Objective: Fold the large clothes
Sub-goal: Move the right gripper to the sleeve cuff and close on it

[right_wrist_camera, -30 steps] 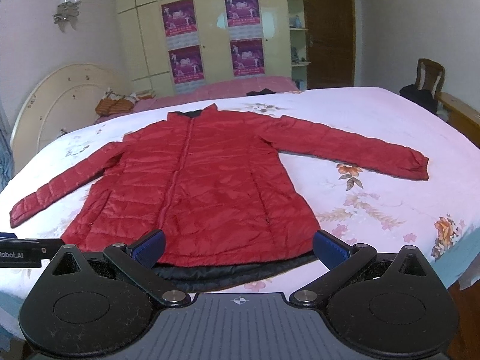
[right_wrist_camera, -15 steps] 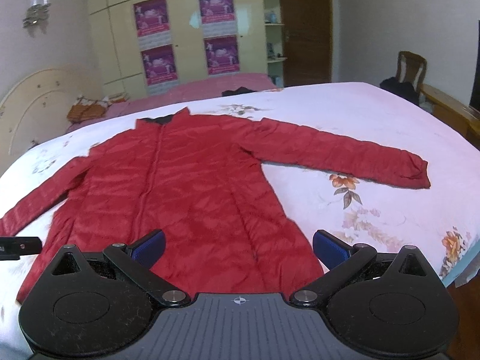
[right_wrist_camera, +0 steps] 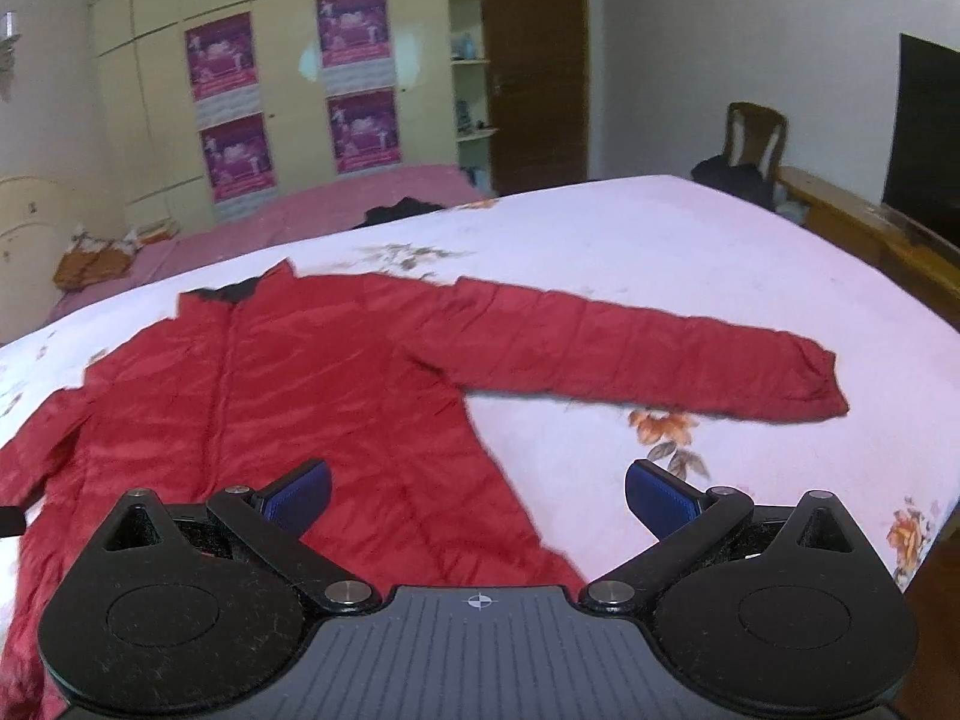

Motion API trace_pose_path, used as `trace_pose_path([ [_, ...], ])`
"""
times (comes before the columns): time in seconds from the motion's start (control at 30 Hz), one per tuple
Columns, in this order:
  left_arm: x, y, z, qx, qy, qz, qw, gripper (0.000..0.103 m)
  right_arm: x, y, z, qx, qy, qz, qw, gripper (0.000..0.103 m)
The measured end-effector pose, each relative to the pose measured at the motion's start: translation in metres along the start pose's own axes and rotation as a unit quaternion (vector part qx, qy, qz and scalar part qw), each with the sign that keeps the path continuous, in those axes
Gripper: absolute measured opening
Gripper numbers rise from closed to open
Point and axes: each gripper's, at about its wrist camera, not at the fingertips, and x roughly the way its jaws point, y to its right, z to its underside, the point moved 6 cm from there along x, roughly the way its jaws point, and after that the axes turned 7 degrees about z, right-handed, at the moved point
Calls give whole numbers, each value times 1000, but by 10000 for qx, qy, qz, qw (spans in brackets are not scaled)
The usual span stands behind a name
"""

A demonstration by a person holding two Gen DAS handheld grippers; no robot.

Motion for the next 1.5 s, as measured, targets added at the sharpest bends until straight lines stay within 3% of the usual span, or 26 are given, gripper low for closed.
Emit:
trace_pose_path([
  [0.23, 24, 3, -11, -137, 27, -56, 9999, 103, 30, 26, -18, 144, 57, 230, 9996, 103],
  [0.57, 64, 23, -26, -427, 36, -579, 9974, 103, 103, 88, -51, 155, -3, 328, 9993, 102],
  [0.7, 83, 39, -29, -530, -20, -666, 9964, 102, 130, 125, -58, 346, -57, 671, 9971, 102],
  [0.8, 98, 51, -29, -514, -86, -764, 9957, 101, 149, 152, -60, 373, -158, 839, 9956, 69],
  [0.97, 111, 70, -32, -461, -164, -823, 9954, 101, 172, 201, -60, 549, -303, 1217, 9906, 70],
  [1.1, 116, 79, -35, -442, -181, -852, 9952, 101, 186, 245, -54, 743, -454, 1696, 9817, 96],
  [1.23, 117, 87, -38, -362, -169, -888, 9952, 101, 199, 276, -44, 971, -659, 1971, 9733, 96],
  [1.37, 116, 92, -42, -293, -129, -907, 9954, 101, 208, 296, -30, 1421, -906, 1888, 9675, 95],
  [1.4, 116, 92, -42, -281, -125, -907, 9954, 101, 209, 296, -27, 1494, -955, 1809, 9674, 89],
  [1.43, 116, 93, -43, -274, -120, -904, 9955, 101, 211, 295, -26, 1576, -989, 1680, 9681, 75],
  [1.47, 116, 93, -44, -263, -115, -908, 9955, 101, 211, 294, -26, 1626, -978, 1635, 9681, 73],
  [1.5, 116, 94, -44, -256, -113, -900, 9955, 101, 209, 292, -26, 1609, -914, 1584, 9699, 62],
])
